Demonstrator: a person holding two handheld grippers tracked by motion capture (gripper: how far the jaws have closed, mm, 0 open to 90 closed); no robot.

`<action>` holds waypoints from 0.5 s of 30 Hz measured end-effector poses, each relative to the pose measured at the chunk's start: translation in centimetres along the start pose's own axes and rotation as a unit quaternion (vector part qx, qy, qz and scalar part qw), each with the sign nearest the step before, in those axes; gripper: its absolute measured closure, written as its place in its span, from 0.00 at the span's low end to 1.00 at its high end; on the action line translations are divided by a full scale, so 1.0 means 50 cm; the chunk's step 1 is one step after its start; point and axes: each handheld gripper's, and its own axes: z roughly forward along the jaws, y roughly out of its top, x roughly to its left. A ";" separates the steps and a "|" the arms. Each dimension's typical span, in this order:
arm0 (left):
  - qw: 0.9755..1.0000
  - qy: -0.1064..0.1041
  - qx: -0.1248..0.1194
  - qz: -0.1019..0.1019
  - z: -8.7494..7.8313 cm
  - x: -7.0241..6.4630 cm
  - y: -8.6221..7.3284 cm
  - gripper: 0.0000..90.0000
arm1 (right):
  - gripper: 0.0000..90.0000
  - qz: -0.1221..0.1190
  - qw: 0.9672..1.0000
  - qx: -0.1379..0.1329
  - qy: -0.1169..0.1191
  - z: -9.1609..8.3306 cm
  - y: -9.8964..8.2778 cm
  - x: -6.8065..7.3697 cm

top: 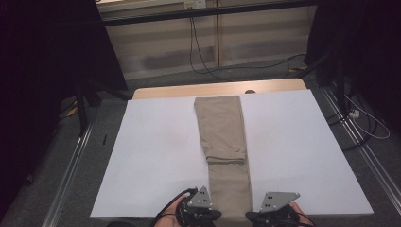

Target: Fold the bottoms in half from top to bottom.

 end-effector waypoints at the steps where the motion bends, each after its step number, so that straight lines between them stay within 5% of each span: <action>1: 1.000 0.003 0.006 0.002 -0.001 -0.004 -0.001 1.00 | 1.00 0.000 1.000 0.003 0.006 0.000 -0.001 0.001; 4: 1.000 -0.019 0.000 -0.002 -0.003 -0.008 -0.003 1.00 | 0.92 0.015 1.000 -0.005 0.025 0.000 0.001 0.000; 7: 1.000 -0.004 -0.017 -0.013 -0.014 0.002 0.000 0.90 | 0.75 0.024 0.999 -0.025 0.014 -0.008 0.011 -0.009; 8: 1.000 0.008 -0.023 -0.018 -0.017 0.006 0.003 0.80 | 0.72 0.024 0.999 -0.030 0.004 -0.010 0.017 -0.016; 12: 0.996 0.062 -0.056 -0.026 -0.033 0.053 0.020 0.63 | 0.71 0.030 0.998 -0.050 -0.028 -0.009 0.045 -0.063; 15: 0.990 0.116 -0.072 -0.035 -0.042 0.106 0.035 0.54 | 0.71 0.026 0.997 -0.053 -0.050 0.003 0.069 -0.107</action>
